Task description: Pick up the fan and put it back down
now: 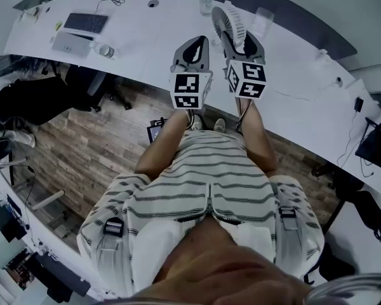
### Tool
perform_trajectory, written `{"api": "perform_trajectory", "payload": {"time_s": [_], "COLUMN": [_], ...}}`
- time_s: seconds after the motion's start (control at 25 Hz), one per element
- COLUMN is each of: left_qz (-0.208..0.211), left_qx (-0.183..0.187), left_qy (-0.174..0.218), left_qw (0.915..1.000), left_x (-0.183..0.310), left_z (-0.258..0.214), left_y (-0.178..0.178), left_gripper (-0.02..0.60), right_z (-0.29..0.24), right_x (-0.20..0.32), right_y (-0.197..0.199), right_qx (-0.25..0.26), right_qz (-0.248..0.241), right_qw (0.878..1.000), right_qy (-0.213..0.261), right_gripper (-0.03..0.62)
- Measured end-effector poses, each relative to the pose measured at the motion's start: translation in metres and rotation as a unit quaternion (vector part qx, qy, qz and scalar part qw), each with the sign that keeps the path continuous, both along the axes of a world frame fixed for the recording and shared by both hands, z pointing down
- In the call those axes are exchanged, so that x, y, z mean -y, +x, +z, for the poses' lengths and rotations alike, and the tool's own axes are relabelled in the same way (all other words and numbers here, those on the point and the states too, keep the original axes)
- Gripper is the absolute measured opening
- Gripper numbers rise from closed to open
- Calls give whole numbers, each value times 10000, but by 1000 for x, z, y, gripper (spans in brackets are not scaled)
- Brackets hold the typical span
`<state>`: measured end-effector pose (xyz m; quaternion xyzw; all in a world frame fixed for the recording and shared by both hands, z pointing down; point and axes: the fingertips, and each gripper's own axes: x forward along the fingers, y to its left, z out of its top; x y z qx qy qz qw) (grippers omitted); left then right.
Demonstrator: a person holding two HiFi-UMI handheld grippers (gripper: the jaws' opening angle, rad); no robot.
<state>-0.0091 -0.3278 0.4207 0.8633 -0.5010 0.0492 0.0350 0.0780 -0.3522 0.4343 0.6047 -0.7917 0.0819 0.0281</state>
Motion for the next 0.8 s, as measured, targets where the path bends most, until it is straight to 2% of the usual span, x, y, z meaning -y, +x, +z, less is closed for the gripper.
{"api": "perform_trajectory", "payload": {"time_s": [0.48,0.8], "left_qz": [-31,2], "left_qx": [-58,-65], "left_qy": [44,92], "left_qw": [10000,9999], "left_x": [3,7], "left_z": [-7,-8], "left_y": [1,5], "left_gripper": [8,8], "right_z": [-18,-16], "right_x": [-12,-14], "right_y": [4,4], "right_qx": [48,57], "right_qz": [172,170], "right_qw": [9996,9997], "right_qy": [210,181], "right_gripper": [227,227]}}
